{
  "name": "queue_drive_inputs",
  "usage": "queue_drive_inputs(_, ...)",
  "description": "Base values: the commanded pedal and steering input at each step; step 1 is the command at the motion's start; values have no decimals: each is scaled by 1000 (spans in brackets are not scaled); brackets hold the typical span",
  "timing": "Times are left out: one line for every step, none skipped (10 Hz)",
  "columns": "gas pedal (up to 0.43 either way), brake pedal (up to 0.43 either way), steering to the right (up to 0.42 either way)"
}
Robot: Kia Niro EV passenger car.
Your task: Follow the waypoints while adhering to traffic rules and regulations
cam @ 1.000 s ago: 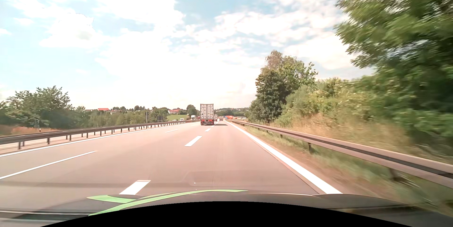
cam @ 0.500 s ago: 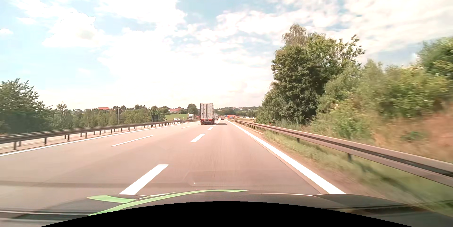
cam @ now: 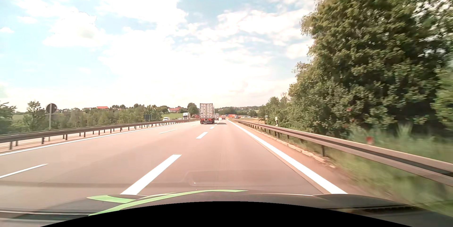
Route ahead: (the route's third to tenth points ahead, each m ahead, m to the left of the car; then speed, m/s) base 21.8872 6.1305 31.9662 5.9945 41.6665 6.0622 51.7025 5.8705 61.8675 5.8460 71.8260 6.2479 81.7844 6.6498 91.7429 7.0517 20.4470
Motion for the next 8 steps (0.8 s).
queue_drive_inputs(0, 61, 0)
queue_drive_inputs(0, 12, 0)
queue_drive_inputs(0, 0, 0)
queue_drive_inputs(0, 0, 0)
queue_drive_inputs(0, 0, 0)
queue_drive_inputs(0, 0, 0)
queue_drive_inputs(0, 0, 0)
queue_drive_inputs(0, 0, 0)
